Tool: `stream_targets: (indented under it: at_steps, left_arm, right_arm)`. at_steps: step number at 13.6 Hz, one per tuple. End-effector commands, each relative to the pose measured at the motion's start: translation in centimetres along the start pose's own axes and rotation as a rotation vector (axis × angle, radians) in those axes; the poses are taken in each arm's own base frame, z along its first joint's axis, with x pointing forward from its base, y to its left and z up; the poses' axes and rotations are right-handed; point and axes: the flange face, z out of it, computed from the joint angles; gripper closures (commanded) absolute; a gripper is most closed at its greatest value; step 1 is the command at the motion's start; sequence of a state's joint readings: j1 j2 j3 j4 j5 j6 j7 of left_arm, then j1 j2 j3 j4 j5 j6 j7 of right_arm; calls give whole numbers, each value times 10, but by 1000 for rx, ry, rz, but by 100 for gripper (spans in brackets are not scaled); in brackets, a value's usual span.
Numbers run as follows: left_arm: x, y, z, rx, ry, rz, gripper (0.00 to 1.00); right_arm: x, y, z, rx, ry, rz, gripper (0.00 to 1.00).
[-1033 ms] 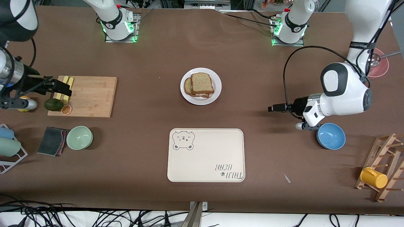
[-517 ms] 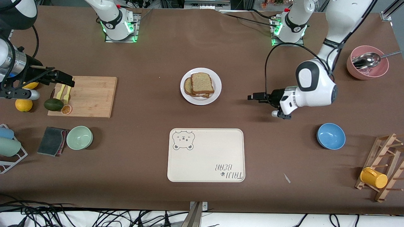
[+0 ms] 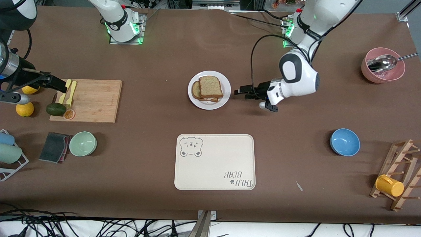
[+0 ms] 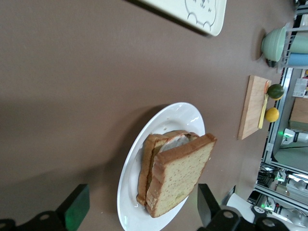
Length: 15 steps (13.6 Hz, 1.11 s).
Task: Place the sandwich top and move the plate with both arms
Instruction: 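Move the left gripper to the white plate rim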
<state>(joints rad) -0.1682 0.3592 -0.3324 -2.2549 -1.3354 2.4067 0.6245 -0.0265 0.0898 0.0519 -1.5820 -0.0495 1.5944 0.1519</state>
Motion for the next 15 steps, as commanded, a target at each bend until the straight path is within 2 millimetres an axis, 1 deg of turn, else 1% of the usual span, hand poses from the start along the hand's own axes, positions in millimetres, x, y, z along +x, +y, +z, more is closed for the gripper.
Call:
stream_targets:
  at_steps: [1, 2, 3, 5, 7, 10, 11, 12, 14, 15]
  left_arm:
    - [-13, -4, 17, -12, 19, 18, 1]
    - [-19, -5, 24, -25, 33, 32, 1]
    - [-25, -9, 32, -30, 50, 35, 1]
    - [-36, -10, 50, -35, 79, 41, 1]
    - [-38, -16, 57, -42, 91, 56, 1]
    - [-40, -17, 58, -41, 88, 56, 1]
    - [-40, -17, 58, -41, 88, 56, 3]
    - [-41, -18, 60, -39, 83, 57, 5]
    - [-46, -19, 69, -35, 65, 57, 8]
    - [-48, -22, 74, -33, 56, 51, 8]
  right_arm:
    - [-3, 5, -6, -8, 23, 2, 0]
    - [0, 16, -4, -5, 25, 19, 0]
    - [-1, 11, -6, -6, 30, 12, 0]
    - [-2, 8, -6, -8, 31, 7, 0]
    - [-1, 5, -4, -8, 28, 2, 0]
    - [3, -2, -2, 5, 45, -7, 0]
    - [2, -8, -4, 46, 50, -8, 0]
    - [2, -9, -4, 69, 48, -3, 0]
    - [2, -11, 0, 70, 43, -3, 0]
    - [2, -11, 1, 68, 41, -2, 0]
